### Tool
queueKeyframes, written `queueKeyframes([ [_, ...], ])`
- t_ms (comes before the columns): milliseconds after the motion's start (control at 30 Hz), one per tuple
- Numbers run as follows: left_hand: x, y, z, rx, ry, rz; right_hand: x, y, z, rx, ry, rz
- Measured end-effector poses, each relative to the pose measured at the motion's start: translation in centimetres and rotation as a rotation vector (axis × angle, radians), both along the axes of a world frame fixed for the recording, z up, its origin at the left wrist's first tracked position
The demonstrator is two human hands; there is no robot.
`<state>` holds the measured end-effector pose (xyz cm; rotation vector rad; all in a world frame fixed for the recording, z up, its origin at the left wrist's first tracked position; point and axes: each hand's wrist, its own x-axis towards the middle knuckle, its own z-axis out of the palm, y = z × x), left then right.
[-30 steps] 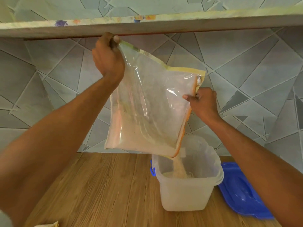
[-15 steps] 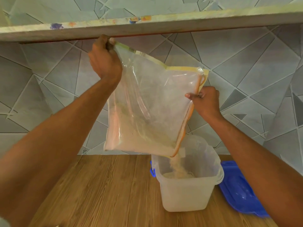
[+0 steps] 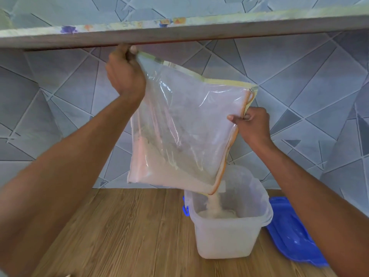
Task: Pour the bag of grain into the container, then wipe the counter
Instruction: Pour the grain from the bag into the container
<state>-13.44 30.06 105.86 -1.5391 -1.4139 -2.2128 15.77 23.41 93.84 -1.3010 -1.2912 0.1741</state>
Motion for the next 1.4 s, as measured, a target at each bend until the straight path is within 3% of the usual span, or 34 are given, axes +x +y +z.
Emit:
queueKeyframes([
  [433,0.3,-1.0,0.4,0.014,0.033,-0.079,0.1,-0.3,0.2,-0.086,-0.032,0.039],
  [533,0.2,-1.1,0.6,0.014,0.006,-0.072,0.0,-0.4,0.0,-0.022,-0.017,-0.046],
  [1067,0.8,-0.9,0.2,-0.012,0.085,0.025,-0.7,-0.2,0.4,-0.069,-0.119,0.015],
  [1400,0.7,-1.3,0.4,0.029,0.098,0.003,-0.3,-0.4,0.1,-0.02,-0.046,0.026],
])
